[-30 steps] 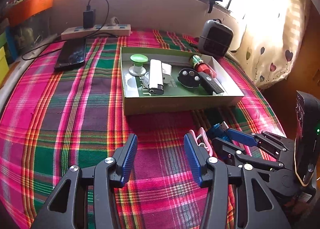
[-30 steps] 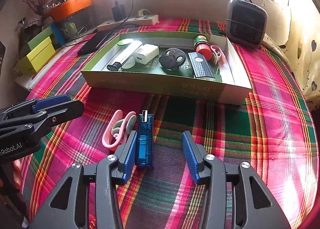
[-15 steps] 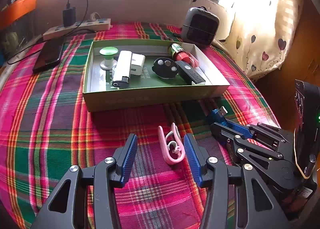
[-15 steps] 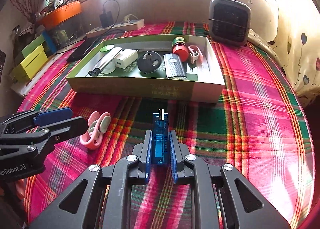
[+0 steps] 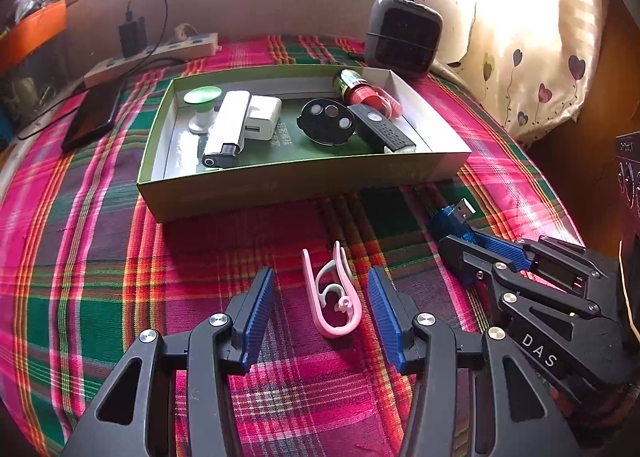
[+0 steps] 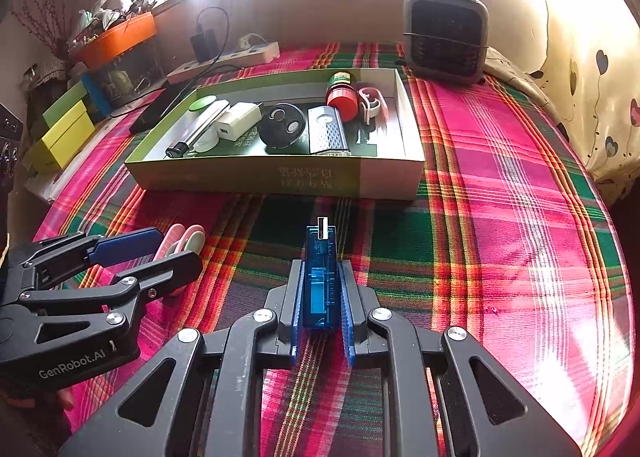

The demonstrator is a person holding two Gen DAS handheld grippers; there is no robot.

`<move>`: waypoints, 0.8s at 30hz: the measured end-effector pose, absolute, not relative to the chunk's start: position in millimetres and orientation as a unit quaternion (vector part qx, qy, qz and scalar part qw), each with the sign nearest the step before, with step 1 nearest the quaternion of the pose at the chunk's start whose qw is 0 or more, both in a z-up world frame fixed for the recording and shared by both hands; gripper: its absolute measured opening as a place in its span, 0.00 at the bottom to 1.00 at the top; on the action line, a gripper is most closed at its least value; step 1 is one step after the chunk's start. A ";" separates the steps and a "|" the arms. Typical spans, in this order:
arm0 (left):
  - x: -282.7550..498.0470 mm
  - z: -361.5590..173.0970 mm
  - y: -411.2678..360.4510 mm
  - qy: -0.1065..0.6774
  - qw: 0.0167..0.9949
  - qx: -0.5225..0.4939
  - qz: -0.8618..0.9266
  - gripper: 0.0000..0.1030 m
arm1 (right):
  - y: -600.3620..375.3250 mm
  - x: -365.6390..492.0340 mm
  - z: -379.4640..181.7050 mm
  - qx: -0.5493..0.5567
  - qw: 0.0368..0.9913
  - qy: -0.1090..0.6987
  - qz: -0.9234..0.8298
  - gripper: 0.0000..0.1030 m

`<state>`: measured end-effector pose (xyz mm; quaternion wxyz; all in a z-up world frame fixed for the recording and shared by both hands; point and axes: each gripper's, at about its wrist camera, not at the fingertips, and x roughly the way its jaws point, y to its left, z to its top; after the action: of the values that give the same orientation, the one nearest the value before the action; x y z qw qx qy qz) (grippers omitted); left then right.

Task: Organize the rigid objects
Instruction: 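Close left tool on the pink clip while right tool holds the blue USB stick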

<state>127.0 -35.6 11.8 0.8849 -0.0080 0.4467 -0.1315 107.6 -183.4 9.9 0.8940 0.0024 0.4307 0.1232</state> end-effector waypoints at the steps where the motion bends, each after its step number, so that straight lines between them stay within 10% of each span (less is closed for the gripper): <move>1: 126.7 11.5 -36.7 0.445 0.886 -0.004 -0.130 0.46 | -183.3 107.9 9.8 0.003 0.894 0.431 0.124 0.16; 24: 125.6 10.5 -29.0 0.430 0.894 -0.021 -0.124 0.22 | -182.9 107.9 9.4 0.000 0.894 0.431 0.122 0.16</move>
<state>125.6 -29.0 10.5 0.8939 -0.0206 0.4302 -0.1242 107.9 -182.9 9.4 0.8942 -0.0001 0.4305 0.1224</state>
